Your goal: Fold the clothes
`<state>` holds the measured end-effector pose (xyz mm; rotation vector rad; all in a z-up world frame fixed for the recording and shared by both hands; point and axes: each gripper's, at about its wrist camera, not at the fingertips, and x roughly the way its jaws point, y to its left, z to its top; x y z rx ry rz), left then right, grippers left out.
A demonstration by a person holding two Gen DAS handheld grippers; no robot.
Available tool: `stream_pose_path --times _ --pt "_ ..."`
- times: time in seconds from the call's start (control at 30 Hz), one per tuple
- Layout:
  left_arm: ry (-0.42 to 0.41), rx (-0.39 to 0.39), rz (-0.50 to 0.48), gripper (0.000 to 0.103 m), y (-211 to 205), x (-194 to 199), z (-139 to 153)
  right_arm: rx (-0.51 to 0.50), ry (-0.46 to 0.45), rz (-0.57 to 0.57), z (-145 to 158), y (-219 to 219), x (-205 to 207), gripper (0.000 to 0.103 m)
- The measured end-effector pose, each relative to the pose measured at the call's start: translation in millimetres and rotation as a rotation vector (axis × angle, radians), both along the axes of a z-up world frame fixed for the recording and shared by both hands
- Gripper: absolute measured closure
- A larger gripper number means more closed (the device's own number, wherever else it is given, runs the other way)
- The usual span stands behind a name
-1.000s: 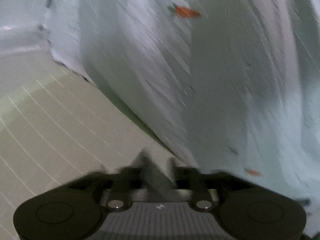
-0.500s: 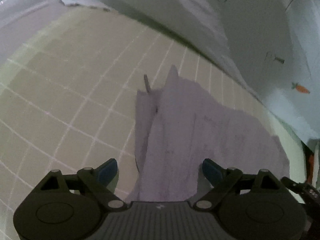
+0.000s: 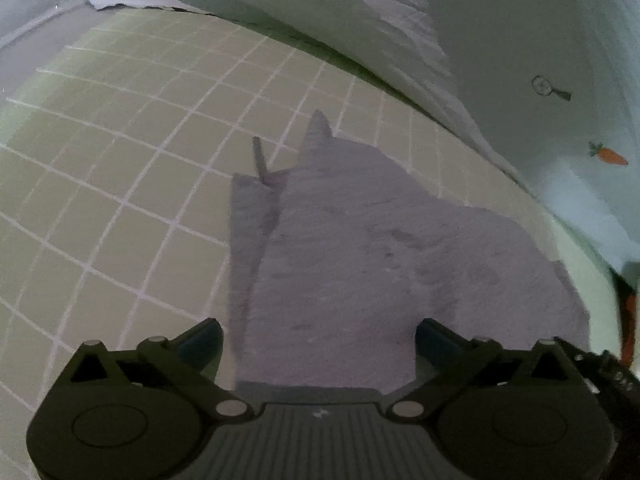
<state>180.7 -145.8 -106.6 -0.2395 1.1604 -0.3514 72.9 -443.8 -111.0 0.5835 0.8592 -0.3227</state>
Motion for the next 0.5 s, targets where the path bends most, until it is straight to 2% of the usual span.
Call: stream_pose_path --times 0.07,0.1,0.13,0.17,0.2,0.3,0.4,0.5 --pt "0.002 -0.021 0.003 0.003 -6 -8 2 0.013 -0.006 0.016 -1 9 7 0.0" --pt "0.002 -0.032 0.005 0.013 -9 -12 3 0.0 0.002 0.049 0 16 11 0.006" --pt "0.003 -0.042 0.006 0.034 -12 -16 4 -0.015 0.01 0.084 1 24 15 0.015" --pt "0.004 -0.053 0.008 0.045 -15 -20 5 -0.041 0.018 0.134 4 32 16 0.04" --pt "0.004 -0.064 0.01 0.054 -18 -24 6 -0.067 0.015 0.171 8 40 13 0.054" --pt "-0.013 -0.091 0.008 0.061 -14 -47 16 -0.102 -0.013 0.172 24 51 -5 0.065" --pt "-0.03 -0.113 -0.028 0.064 -7 -70 30 -0.081 -0.05 0.139 38 56 -37 0.07" --pt "-0.065 -0.107 -0.104 0.065 -11 -96 47 -0.057 -0.055 0.103 50 64 -74 0.072"
